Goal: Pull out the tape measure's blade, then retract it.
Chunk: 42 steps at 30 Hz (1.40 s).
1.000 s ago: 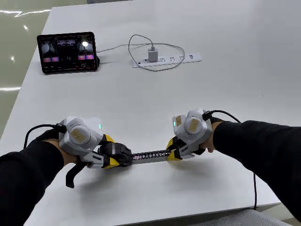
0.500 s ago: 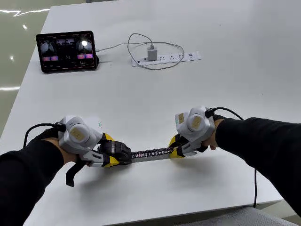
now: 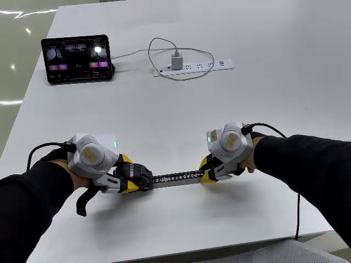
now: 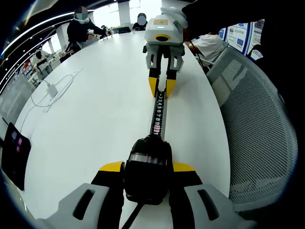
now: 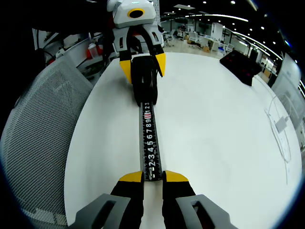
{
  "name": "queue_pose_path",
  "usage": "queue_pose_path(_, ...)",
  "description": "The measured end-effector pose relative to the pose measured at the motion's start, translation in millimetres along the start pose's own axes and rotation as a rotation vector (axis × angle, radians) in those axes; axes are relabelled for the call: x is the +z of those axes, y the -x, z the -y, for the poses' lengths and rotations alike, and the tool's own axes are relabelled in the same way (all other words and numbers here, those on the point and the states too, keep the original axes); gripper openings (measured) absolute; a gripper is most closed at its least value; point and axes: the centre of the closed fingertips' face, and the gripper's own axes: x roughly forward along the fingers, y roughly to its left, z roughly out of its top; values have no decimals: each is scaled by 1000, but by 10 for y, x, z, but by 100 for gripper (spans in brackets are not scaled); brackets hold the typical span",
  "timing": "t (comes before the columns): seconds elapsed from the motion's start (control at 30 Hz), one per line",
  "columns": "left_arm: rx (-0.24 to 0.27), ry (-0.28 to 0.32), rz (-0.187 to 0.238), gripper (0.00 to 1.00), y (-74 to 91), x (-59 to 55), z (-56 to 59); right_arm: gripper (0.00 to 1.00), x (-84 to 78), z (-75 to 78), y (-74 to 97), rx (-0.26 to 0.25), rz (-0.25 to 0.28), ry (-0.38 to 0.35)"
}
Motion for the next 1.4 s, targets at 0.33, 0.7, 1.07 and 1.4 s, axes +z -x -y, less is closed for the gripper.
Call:
queue_pose_path(0.33,2,2,1,30,-4,2,-3,10,-53,6,30,-5,-5,-1)
queue_pose_path(0.7,4,3,1,30,2,6,1,10,-104,16,68,-4,-7,-5)
queue_pose_path(1.07,6,4,0,30,2,3,-2,10,-145,19,96,-4,-8,-6)
queue_pose_path(1.4,8,6,1,30,-5,0,-8,10,-175,18,115,-4,-12,-7)
